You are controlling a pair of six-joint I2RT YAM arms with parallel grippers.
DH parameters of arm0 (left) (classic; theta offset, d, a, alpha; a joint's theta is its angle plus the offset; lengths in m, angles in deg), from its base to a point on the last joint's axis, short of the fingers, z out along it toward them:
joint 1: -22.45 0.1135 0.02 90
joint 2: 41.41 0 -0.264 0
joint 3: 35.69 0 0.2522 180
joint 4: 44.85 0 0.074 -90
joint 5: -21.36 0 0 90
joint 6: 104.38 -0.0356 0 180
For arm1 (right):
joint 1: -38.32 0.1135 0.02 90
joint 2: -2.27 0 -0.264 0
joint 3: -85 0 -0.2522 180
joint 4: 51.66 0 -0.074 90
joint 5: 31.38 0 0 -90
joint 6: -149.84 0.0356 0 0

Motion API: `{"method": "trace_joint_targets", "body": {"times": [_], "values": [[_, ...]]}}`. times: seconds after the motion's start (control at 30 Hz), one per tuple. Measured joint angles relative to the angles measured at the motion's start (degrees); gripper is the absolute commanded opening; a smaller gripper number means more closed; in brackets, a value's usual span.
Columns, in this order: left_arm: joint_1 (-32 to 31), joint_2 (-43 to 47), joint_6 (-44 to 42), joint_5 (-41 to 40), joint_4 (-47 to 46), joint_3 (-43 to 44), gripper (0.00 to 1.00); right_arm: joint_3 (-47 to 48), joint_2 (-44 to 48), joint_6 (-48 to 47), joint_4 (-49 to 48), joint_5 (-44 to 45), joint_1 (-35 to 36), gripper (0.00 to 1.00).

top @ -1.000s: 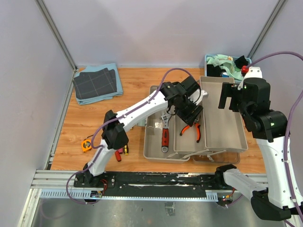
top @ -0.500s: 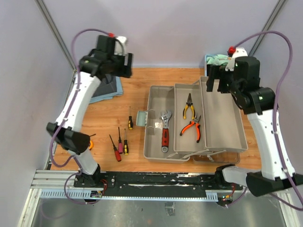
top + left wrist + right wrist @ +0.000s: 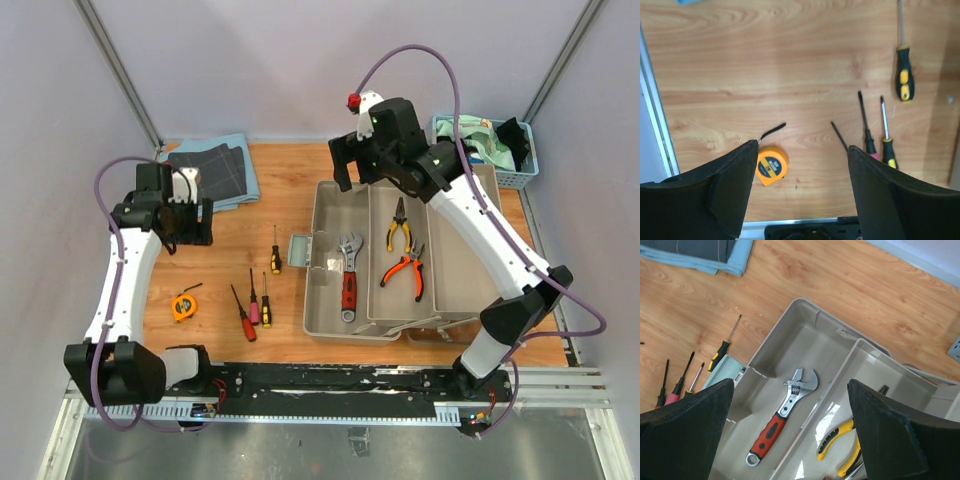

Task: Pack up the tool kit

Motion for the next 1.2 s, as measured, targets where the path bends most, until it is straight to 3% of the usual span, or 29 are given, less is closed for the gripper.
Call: {"method": "trace_joint_targets", "body": {"times": [0.17,0.37,0.63,0.87,1.2], "values": [[1.1,5.3,-7.0,2.9,-0.7,-9.1,0.79,-1.1,0.2,-0.1,0.3,0.0,0.9,0.98],[1.2,4.0,-9.6,7.0,-2.1,-10.4,0.76,-7.1,4.9,-0.3,-0.9,1.3,0.9,0.98],[-2.3,-9.9,-4.9,9.1,-5.4,-4.2,0.76,-9.6,7.5,-0.6,-0.9,3.5,0.8,0.98],[-16.8,-19.8,3.8,8.0,-10.2,3.0,0.76,-10.0,8.7,-0.6,-0.8,5.1,0.0,0.98],[-17.2,-30.2,18.3,4.6,-14.0,2.4,0.76,-14.8,16.2,-0.5,1.2,8.9,-1.2,0.98]]}}
